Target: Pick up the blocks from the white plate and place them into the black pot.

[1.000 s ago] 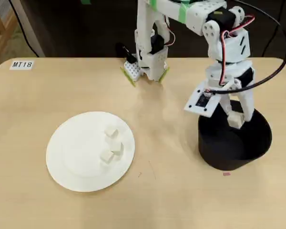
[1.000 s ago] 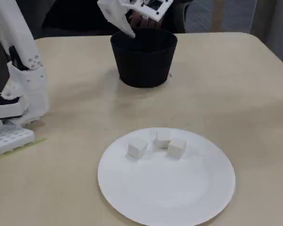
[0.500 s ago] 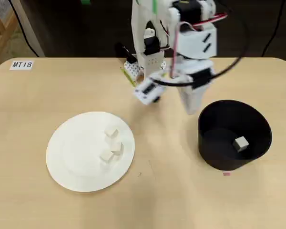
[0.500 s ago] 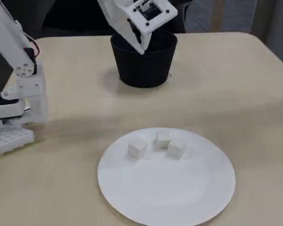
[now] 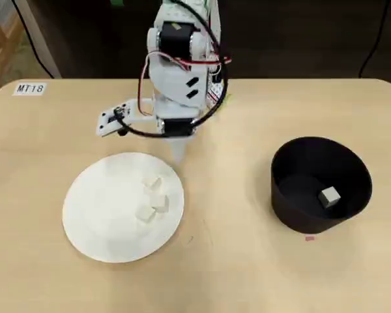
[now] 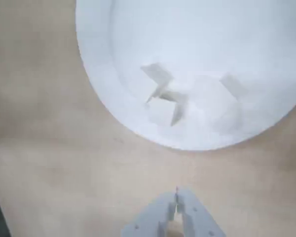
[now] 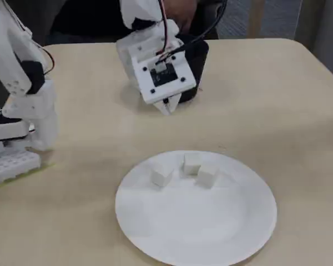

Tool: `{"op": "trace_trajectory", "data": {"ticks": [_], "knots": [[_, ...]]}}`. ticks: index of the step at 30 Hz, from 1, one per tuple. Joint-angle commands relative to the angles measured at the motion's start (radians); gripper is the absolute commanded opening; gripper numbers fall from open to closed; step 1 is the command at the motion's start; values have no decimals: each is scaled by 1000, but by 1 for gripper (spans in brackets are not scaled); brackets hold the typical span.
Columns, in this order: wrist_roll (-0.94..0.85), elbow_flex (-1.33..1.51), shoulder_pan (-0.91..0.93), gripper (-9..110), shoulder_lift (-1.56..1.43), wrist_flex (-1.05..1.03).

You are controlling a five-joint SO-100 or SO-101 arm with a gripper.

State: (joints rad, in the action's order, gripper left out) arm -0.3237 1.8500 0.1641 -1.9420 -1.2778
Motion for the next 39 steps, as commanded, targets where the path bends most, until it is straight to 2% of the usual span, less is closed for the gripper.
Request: {"op": "trace_trajectory", "data": {"ticks": [1, 3, 8, 19, 27, 39], "knots": [[-5, -5, 29, 19, 6, 26], [-9, -5, 44, 25, 20, 34], [-12, -6, 58, 30, 117, 21], [2, -18, 72, 29, 270, 35], [-12, -23, 83, 31, 321, 120], [-14, -172, 64, 31, 491, 126]]}}
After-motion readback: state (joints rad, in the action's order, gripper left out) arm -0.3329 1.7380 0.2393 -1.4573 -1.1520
